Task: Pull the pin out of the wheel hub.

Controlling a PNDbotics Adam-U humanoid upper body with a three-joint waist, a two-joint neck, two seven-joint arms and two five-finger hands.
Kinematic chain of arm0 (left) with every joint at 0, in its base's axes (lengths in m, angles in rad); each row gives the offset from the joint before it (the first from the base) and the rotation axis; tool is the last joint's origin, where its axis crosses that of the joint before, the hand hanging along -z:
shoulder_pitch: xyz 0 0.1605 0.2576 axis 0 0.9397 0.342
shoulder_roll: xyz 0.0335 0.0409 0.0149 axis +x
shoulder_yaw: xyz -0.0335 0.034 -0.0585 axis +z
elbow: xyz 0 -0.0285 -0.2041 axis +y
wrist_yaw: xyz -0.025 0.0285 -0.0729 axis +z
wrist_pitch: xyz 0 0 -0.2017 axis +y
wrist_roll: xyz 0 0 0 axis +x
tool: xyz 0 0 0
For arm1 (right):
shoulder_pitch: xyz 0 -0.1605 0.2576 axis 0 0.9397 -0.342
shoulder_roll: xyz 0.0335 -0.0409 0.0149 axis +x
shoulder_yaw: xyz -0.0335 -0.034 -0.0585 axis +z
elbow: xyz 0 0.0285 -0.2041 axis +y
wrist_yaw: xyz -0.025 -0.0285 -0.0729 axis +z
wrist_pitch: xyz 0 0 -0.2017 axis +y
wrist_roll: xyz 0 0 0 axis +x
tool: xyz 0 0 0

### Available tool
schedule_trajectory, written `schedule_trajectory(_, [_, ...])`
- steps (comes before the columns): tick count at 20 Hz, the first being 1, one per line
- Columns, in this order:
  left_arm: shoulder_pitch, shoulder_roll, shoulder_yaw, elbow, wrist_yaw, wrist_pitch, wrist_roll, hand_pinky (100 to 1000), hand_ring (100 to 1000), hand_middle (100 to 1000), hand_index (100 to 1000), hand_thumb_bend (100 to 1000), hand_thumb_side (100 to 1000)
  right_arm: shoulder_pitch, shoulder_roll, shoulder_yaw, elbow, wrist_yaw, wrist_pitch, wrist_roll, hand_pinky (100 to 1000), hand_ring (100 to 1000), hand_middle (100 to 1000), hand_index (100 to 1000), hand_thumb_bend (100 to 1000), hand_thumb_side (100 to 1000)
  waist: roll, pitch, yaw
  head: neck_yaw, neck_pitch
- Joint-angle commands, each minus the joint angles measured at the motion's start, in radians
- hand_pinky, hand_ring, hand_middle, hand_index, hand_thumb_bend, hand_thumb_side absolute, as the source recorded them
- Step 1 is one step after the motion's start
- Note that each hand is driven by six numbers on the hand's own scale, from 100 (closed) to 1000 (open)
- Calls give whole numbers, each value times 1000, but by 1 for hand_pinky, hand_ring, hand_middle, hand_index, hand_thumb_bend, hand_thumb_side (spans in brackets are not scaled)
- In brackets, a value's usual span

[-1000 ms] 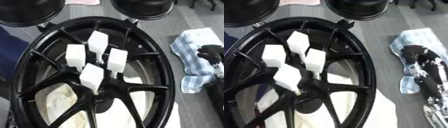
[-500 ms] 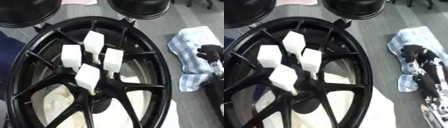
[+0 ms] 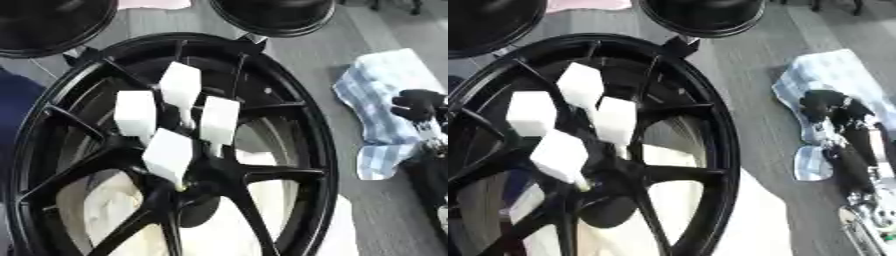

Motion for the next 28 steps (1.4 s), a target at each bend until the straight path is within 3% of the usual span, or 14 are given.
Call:
schedule_trajectory(1, [-53,28,-37,-8,5,30,-50,872,796,758,840,324,692,-5,-21,-3,-19,-6,5,2,772,748,676,603,372,460,1,-33,-4,16,-17])
schedule_trajectory(10, [-216,-65,-146,-8,18,193,-142,880,803,767,845,319,693,-16,-24,7,-19,-27,17,15,772,748,677,603,373,460,5,-49,-26,46,-26])
schedule_trajectory(19, [-333,-155,-225,-8,-21,345,-169,883,806,772,852,332,691,-35,-28,12,-19,-47,36,20,772,748,677,603,372,462,12,-54,-43,37,-20])
schedule_trajectory(23, [-360,-189,-257,-8,-53,450,-155,889,809,776,861,358,689,-43,-27,14,-19,-53,44,23,772,748,677,602,371,464,16,-50,-53,41,-16])
schedule_trajectory(28, [-380,-222,-291,-8,-111,558,-149,903,829,788,873,474,670,-55,-26,18,-19,-59,53,26,773,748,677,602,372,465,23,-44,-63,48,-9])
